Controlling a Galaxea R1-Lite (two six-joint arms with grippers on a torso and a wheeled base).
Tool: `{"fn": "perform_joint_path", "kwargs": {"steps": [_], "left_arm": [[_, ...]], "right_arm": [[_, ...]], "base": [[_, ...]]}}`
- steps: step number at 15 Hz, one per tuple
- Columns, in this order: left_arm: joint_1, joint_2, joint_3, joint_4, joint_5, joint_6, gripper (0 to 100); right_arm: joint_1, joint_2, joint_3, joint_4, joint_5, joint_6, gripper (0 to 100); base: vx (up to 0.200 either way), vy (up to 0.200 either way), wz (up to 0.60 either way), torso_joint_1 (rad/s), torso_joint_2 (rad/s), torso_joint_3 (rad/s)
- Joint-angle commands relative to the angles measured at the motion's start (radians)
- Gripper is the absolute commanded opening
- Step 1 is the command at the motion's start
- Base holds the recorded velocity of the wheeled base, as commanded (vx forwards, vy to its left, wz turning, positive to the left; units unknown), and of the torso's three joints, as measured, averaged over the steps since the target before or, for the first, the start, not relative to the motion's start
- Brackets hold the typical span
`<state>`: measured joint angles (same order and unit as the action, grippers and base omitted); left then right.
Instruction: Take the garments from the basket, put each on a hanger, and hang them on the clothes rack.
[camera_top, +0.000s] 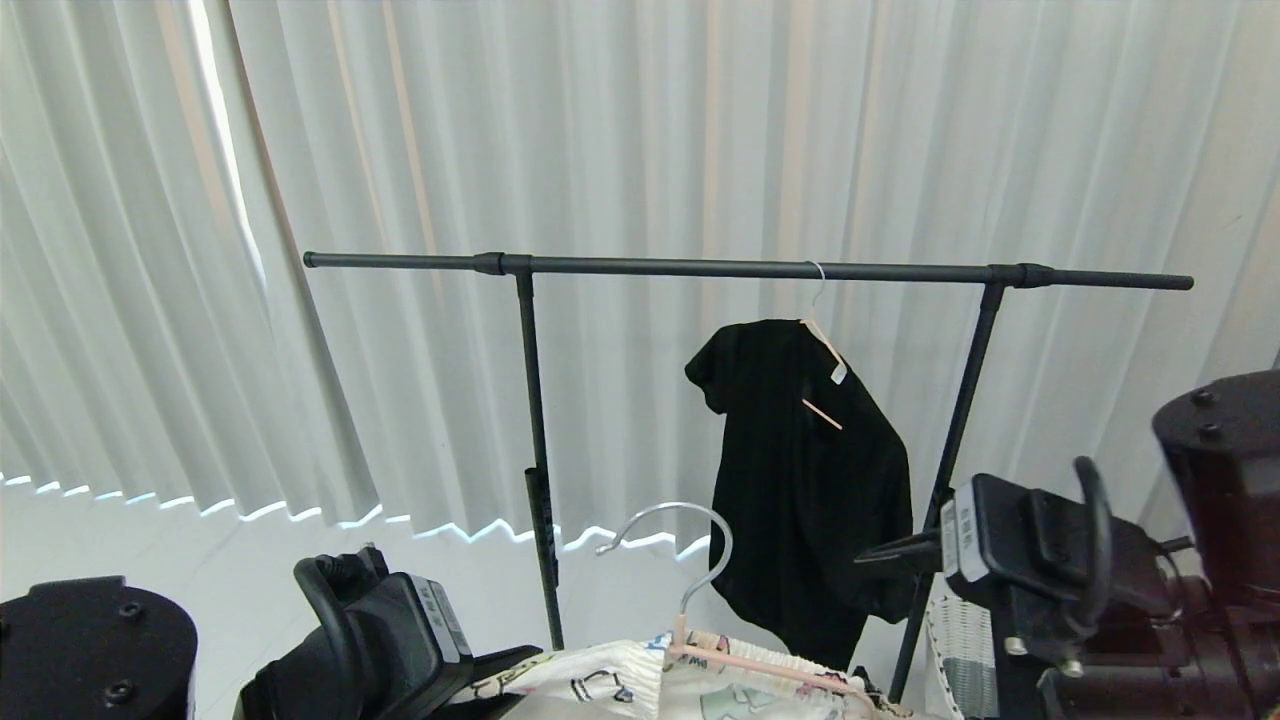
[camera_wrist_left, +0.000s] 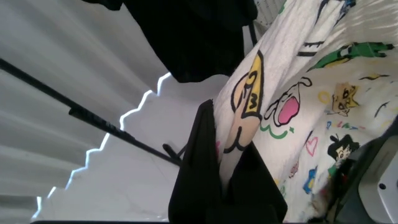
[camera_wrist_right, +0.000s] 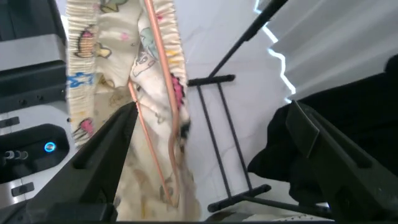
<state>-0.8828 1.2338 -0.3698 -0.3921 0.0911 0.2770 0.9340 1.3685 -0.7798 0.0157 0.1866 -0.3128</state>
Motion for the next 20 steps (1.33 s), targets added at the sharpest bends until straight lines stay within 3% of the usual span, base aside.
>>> {"fn": "perform_joint_path", "kwargs": {"steps": [1, 10, 11, 19, 20], "left_arm": [[-0.007, -0.001, -0.008, -0.001, 0.001, 0.001, 0], [-0.005, -0.004, -0.015, -0.001, 0.004, 0.004, 0], [-0.005, -0.002, -0.015, -0.001, 0.004, 0.004, 0], [-0.005, -0.001, -0.017, -0.001, 0.004, 0.005, 0], [-0.005, -0.001, -0.014, -0.001, 0.004, 0.004, 100]], "right_arm": [[0.026, 0.115, -0.030, -0.002, 0.002, -0.005, 100], [0.029, 0.172, -0.042, 0.015, -0.001, 0.000, 100], [0.029, 0.172, -0.042, 0.015, -0.001, 0.000, 0], [0.034, 0.169, -0.042, 0.004, -0.003, -0.005, 0], [0.032, 0.161, -0.042, -0.002, -0.006, -0.006, 0]], "base": [[0.000, 0.000, 0.00, 0.000, 0.00, 0.000], [0.000, 0.000, 0.00, 0.000, 0.00, 0.000], [0.000, 0.000, 0.00, 0.000, 0.00, 0.000], [0.000, 0.000, 0.00, 0.000, 0.00, 0.000], [0.000, 0.000, 0.00, 0.000, 0.00, 0.000]]}}
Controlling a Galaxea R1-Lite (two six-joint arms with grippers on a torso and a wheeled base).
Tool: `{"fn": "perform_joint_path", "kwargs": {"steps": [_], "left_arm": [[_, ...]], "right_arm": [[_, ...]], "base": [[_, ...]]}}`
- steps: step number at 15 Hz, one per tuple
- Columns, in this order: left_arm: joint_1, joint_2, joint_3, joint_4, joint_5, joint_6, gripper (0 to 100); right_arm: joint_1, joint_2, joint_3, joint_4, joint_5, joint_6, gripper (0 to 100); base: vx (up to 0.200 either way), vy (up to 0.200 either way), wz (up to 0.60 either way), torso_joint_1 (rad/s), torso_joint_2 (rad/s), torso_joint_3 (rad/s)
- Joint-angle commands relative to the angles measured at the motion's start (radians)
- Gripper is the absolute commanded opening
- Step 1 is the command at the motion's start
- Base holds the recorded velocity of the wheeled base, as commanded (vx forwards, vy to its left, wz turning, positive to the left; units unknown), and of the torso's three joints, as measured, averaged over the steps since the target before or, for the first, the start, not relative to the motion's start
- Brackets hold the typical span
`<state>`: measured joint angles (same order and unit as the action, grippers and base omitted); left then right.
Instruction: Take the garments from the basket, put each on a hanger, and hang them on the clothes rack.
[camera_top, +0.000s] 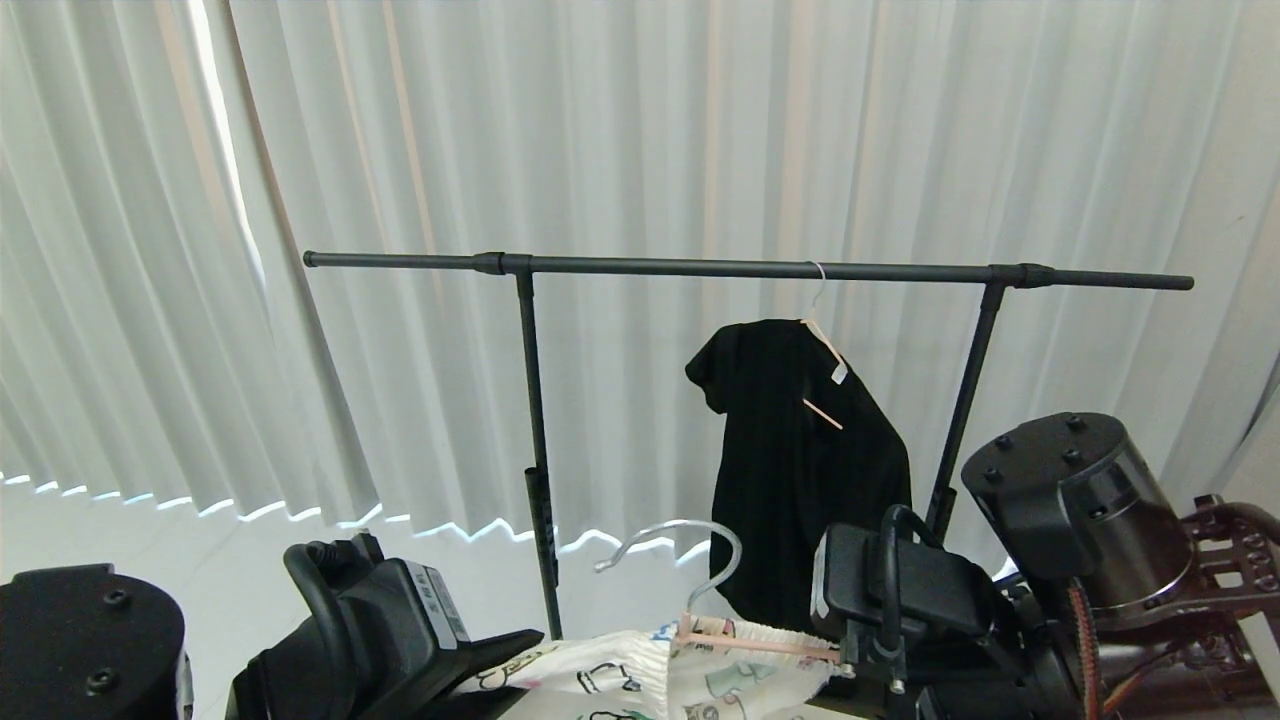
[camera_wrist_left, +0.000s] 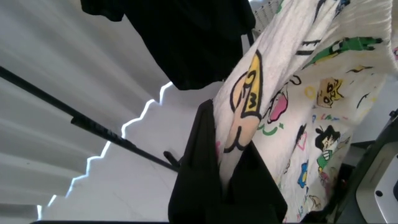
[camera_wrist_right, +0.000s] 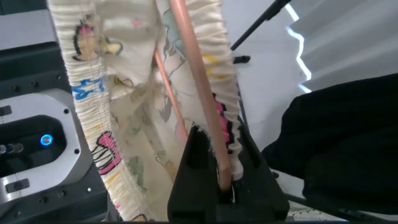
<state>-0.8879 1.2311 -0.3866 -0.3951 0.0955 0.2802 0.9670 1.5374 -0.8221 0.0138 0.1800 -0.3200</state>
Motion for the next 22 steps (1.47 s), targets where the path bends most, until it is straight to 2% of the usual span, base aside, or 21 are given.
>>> {"fn": "perform_joint_path", "kwargs": {"steps": [1, 5, 9, 10, 11, 13, 15, 18, 22], "left_arm": [[0.001, 0.002, 0.006, 0.002, 0.001, -0.001, 100], [0.032, -0.031, 0.025, 0.002, 0.009, -0.001, 100], [0.037, -0.128, 0.071, 0.004, 0.010, 0.001, 100], [0.049, -0.139, 0.091, 0.004, 0.012, 0.001, 100], [0.125, -0.153, 0.135, 0.004, 0.013, 0.001, 100], [0.156, -0.162, 0.163, 0.004, 0.012, -0.004, 100], [0.260, -0.151, 0.218, 0.004, 0.003, -0.009, 100], [0.379, -0.116, 0.230, 0.004, -0.079, -0.003, 100], [0.383, -0.053, 0.213, 0.004, -0.088, -0.009, 100]], "right_arm": [[-0.001, -0.017, 0.001, -0.020, -0.001, -0.013, 0], [-0.074, -0.079, 0.006, -0.055, -0.002, -0.134, 0], [-0.206, -0.129, 0.024, -0.052, 0.003, -0.148, 0], [-0.215, -0.137, 0.026, -0.051, 0.004, -0.151, 0], [-0.226, -0.154, 0.035, -0.046, 0.006, -0.162, 0], [-0.228, -0.161, 0.052, -0.046, 0.006, -0.162, 0], [-0.228, -0.174, 0.052, -0.049, 0.009, -0.162, 0], [-0.225, -0.200, 0.052, -0.048, 0.042, -0.165, 0], [-0.222, -0.207, 0.049, -0.049, 0.052, -0.192, 0]], "base": [[0.000, 0.000, 0.00, 0.000, 0.00, 0.000], [0.000, 0.000, 0.00, 0.000, 0.00, 0.000], [0.000, 0.000, 0.00, 0.000, 0.00, 0.000], [0.000, 0.000, 0.00, 0.000, 0.00, 0.000], [0.000, 0.000, 0.00, 0.000, 0.00, 0.000], [0.000, 0.000, 0.00, 0.000, 0.00, 0.000], [0.000, 0.000, 0.00, 0.000, 0.00, 0.000], [0.000, 0.000, 0.00, 0.000, 0.00, 0.000], [0.000, 0.000, 0.00, 0.000, 0.00, 0.000]]}}
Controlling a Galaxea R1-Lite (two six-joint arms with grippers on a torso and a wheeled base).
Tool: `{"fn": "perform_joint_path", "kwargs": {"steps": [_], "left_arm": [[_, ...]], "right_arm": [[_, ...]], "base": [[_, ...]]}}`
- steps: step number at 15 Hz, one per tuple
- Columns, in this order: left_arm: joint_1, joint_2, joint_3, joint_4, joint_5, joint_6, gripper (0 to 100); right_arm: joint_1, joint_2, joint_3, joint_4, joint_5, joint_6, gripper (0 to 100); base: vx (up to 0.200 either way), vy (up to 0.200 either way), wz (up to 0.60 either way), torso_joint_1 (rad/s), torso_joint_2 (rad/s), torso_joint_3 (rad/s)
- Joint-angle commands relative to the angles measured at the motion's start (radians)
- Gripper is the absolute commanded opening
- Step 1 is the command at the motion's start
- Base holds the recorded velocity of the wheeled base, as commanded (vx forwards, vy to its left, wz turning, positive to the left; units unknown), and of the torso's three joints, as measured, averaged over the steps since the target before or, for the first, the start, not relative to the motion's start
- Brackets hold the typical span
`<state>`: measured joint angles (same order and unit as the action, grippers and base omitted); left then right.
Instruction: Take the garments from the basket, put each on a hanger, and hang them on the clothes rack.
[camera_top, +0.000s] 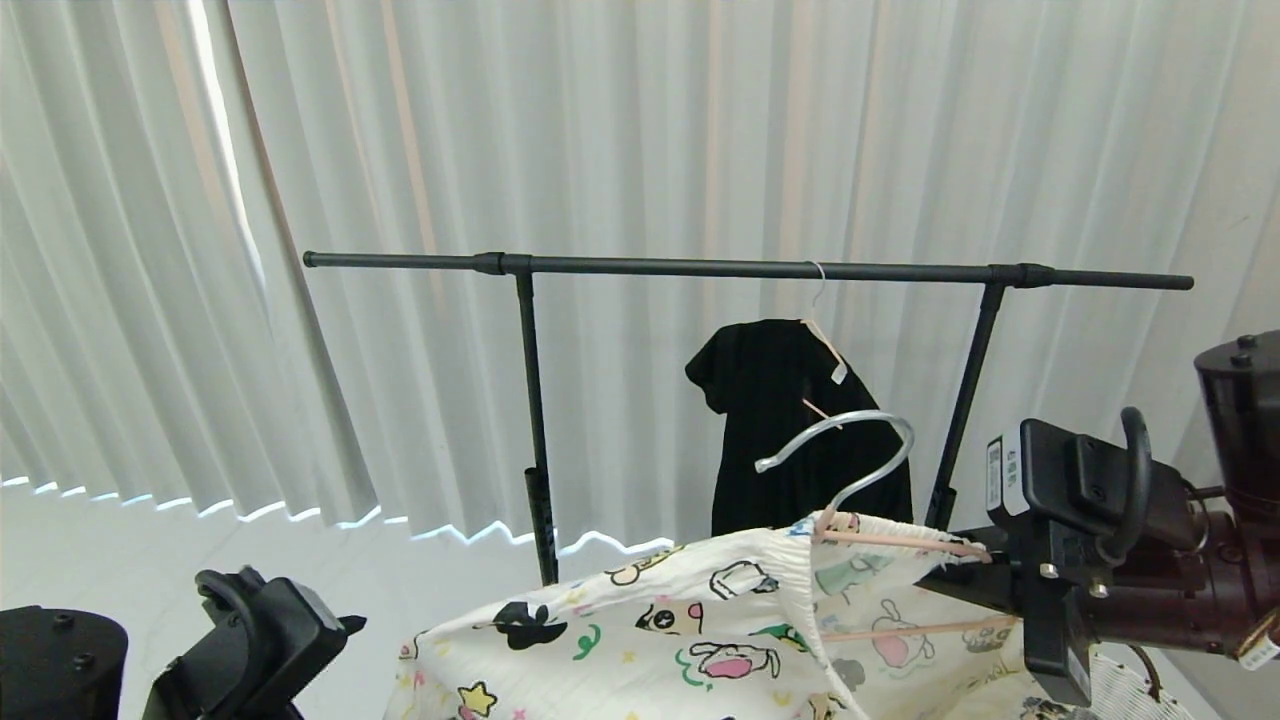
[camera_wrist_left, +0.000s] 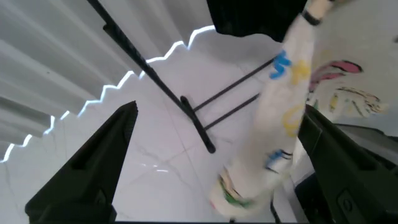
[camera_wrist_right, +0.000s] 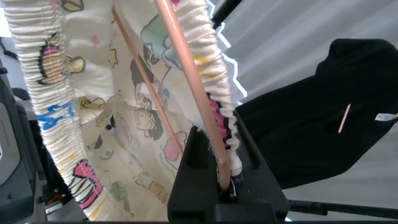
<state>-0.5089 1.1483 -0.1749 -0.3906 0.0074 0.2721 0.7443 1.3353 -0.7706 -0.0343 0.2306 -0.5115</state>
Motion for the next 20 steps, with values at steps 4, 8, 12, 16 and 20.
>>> {"fn": "perform_joint_path", "kwargs": {"steps": [4, 8, 12, 16, 20], "left_arm": [[0.087, 0.037, 0.018, -0.001, 0.000, -0.001, 0], [0.280, 0.103, 0.017, -0.001, 0.000, -0.001, 0], [0.287, 0.131, 0.023, -0.001, 0.003, 0.002, 0], [0.253, 0.103, -0.009, -0.001, 0.002, -0.002, 0], [0.217, 0.036, -0.018, -0.002, -0.009, -0.010, 100]], "right_arm": [[-0.037, -0.010, 0.002, -0.009, -0.002, 0.004, 0], [-0.092, -0.011, 0.002, -0.056, -0.001, 0.008, 0], [-0.103, -0.010, 0.002, -0.092, -0.002, 0.073, 0], [-0.103, -0.008, 0.002, -0.093, -0.001, 0.077, 0], [-0.108, -0.013, 0.002, -0.093, -0.007, 0.105, 0]], "base": [[0.000, 0.000, 0.00, 0.000, 0.00, 0.000], [0.000, 0.000, 0.00, 0.000, 0.00, 0.000], [0.000, 0.000, 0.00, 0.000, 0.00, 0.000], [0.000, 0.000, 0.00, 0.000, 0.00, 0.000], [0.000, 0.000, 0.00, 0.000, 0.00, 0.000]]}}
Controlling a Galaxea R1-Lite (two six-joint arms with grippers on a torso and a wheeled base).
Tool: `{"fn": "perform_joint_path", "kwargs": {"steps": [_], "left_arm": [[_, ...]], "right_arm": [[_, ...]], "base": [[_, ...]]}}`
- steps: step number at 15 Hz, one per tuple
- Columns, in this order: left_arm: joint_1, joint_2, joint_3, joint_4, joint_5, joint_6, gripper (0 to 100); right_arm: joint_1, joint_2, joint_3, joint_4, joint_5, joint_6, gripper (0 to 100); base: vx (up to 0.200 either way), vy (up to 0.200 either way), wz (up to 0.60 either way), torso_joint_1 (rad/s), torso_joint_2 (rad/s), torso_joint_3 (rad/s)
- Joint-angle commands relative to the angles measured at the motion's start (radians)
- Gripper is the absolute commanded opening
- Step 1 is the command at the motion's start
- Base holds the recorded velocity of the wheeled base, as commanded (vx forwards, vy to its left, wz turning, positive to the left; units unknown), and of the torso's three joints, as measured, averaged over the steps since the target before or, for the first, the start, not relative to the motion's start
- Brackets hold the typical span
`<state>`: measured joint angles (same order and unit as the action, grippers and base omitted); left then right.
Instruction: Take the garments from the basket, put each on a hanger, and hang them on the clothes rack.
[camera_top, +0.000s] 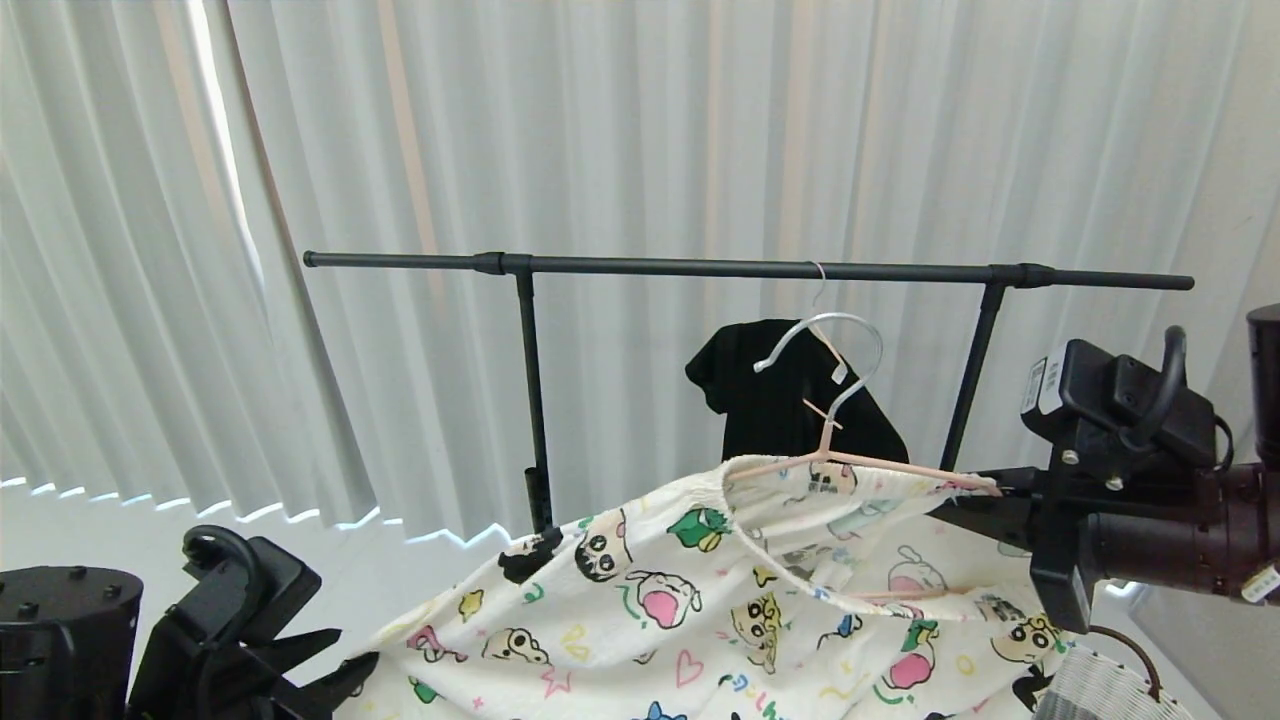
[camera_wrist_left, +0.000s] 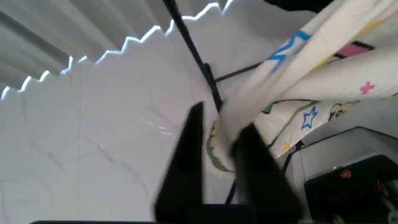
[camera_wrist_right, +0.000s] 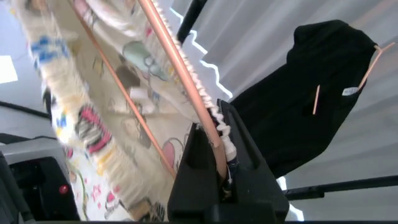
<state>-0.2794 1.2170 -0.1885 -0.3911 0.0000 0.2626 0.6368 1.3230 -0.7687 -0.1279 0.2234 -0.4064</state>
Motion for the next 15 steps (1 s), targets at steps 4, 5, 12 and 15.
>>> {"fn": "perform_joint_path", "kwargs": {"steps": [4, 5, 12, 15], "left_arm": [[-0.034, -0.146, -0.035, 0.000, -0.112, -0.036, 100], [-0.034, -0.149, -0.035, -0.002, -0.112, -0.037, 100], [0.016, -0.145, -0.178, 0.000, -0.086, -0.151, 100], [0.081, -0.129, -0.184, 0.000, -0.040, -0.152, 100]], "right_arm": [[-0.157, -0.019, 0.000, 0.011, -0.001, 0.000, 0], [-0.186, -0.024, 0.000, 0.019, 0.001, 0.000, 0], [-0.374, -0.140, 0.085, 0.152, -0.007, 0.003, 0], [-0.457, -0.196, 0.134, 0.209, -0.078, 0.003, 0]], "base": [[0.000, 0.000, 0.00, 0.000, 0.00, 0.000], [0.000, 0.000, 0.00, 0.000, 0.00, 0.000], [0.000, 0.000, 0.00, 0.000, 0.00, 0.000], [0.000, 0.000, 0.00, 0.000, 0.00, 0.000]]}}
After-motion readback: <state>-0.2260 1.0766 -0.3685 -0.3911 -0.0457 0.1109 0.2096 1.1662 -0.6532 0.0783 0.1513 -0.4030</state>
